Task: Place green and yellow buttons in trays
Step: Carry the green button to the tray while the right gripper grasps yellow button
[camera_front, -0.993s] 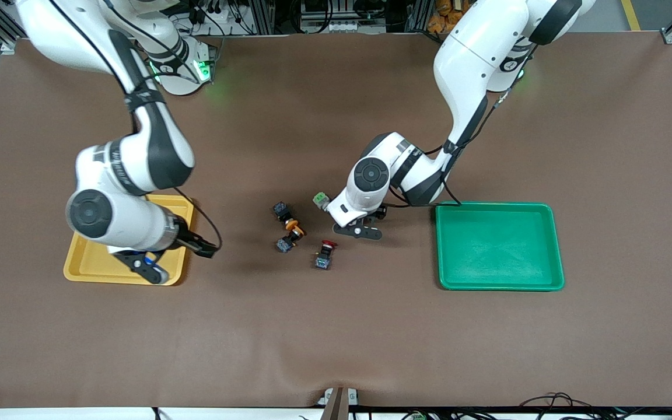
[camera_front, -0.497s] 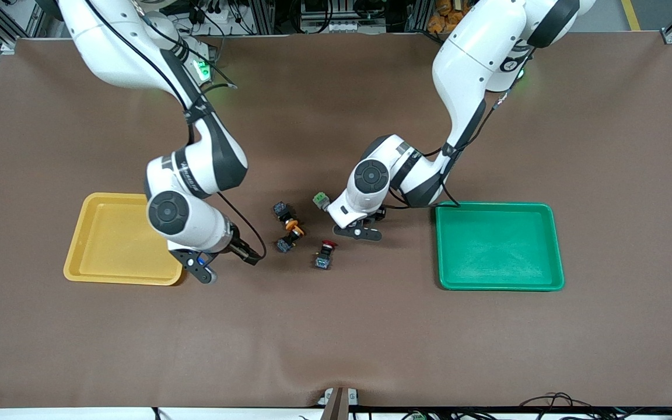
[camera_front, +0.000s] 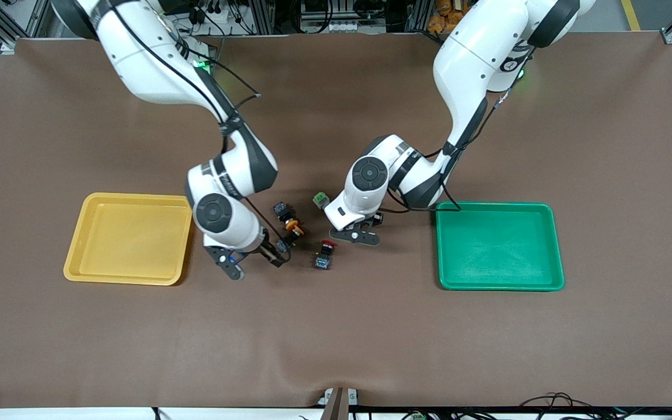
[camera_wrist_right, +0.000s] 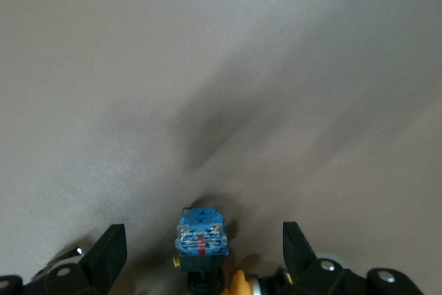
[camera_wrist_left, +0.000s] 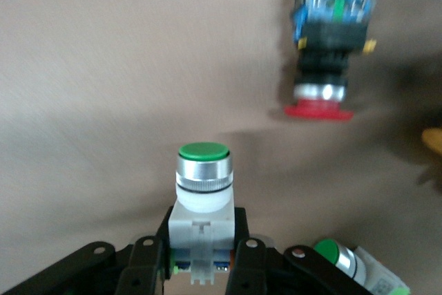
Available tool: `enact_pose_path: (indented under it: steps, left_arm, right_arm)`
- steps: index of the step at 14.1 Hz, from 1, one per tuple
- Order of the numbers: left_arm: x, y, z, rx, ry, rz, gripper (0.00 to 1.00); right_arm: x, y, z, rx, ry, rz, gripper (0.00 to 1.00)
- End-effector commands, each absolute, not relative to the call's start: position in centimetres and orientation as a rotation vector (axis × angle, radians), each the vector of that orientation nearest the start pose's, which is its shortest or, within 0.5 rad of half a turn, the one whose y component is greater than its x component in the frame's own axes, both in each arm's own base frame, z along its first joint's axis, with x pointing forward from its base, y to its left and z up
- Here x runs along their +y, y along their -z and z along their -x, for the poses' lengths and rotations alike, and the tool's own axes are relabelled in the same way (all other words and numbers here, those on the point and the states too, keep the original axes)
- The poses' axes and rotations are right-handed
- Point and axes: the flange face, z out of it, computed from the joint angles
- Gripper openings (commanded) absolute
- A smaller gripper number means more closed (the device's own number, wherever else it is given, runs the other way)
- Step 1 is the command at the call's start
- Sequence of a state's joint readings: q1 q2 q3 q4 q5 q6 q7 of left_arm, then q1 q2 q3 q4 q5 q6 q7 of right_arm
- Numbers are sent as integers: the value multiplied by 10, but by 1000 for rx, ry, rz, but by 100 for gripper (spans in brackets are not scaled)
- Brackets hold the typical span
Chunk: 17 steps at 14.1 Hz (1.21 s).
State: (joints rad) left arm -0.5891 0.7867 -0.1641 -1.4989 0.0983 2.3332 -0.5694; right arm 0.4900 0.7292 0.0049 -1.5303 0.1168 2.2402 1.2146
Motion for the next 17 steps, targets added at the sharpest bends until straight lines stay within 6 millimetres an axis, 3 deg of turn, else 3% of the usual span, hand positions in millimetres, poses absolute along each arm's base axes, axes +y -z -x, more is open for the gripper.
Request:
enact_pose_path:
  steps: [1,4,6,7,8,10,11,14,17]
  left_arm:
    - [-458,-259,-558,286,129,3179,0]
    - [-427,-301,-580,214,161,3177,0]
    - [-396,-325,-595,153,160,3172,0]
    - [-376,-329,-602,100,137,3177,0]
    - [-353,-334,-609,49,132,3178,0]
    - [-311,-335,-620,-53,106,3178,0]
    - [-292,-332,-624,-95,91,3174,0]
    - [-240,-305,-628,-199,2,3144,0]
    - [-173,-280,-639,-250,-53,3116,0]
  right_arm:
    - [345,-212,-623,1222,-115,2823,100]
    - [360,-192,-613,1192,-115,2841,100]
    - [360,-184,-612,1192,-110,2838,88]
    - [362,-180,-611,1190,-109,2838,78]
    - [365,-175,-609,1182,-112,2846,61]
    - [373,-173,-604,1155,-106,2860,12]
    - [371,-175,-607,1165,-108,2849,0]
    - [363,-181,-614,1175,-110,2838,0]
    - [359,-212,-633,1269,-225,2762,0]
